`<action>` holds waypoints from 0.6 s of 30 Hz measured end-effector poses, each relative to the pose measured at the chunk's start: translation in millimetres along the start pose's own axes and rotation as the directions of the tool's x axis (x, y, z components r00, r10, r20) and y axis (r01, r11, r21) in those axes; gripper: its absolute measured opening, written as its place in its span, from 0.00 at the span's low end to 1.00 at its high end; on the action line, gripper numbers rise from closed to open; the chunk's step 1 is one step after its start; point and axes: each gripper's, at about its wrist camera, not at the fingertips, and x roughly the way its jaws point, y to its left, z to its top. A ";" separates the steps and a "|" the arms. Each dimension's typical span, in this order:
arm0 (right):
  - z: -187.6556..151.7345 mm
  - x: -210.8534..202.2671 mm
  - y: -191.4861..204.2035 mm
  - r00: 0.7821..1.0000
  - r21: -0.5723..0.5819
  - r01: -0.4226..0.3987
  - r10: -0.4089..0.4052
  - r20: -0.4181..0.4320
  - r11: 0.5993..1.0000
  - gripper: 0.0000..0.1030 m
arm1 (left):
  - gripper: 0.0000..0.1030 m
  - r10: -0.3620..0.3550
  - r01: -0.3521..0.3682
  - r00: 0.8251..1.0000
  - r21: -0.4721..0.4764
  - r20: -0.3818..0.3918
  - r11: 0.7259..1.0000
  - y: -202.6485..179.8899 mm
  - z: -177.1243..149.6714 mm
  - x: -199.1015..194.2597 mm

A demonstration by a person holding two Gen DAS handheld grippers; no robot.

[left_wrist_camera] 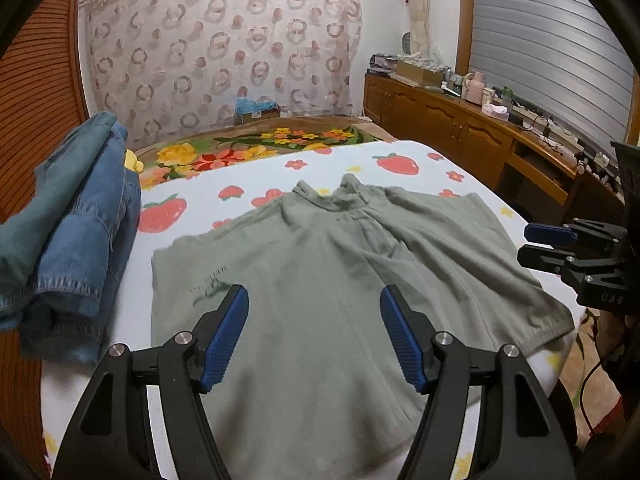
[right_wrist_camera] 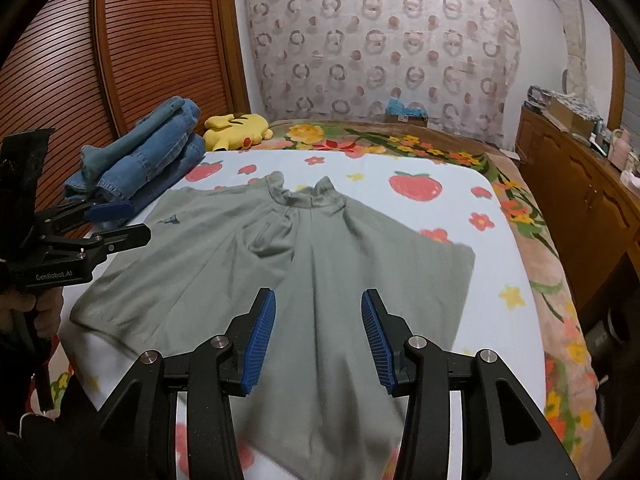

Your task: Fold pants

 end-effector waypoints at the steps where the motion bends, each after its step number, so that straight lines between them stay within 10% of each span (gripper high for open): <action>1: -3.1 -3.3 0.1 1.000 0.003 0.004 -0.004 -0.002 1.000 0.45 | 0.67 -0.001 0.001 1.000 0.001 -0.003 1.000 -1.9 -2.5 -0.6; 18: -53.9 -28.2 -21.8 0.990 0.131 0.108 -0.095 -0.102 0.986 0.46 | 0.67 -0.057 0.060 0.995 0.045 -0.083 0.997 -38.3 -43.3 8.2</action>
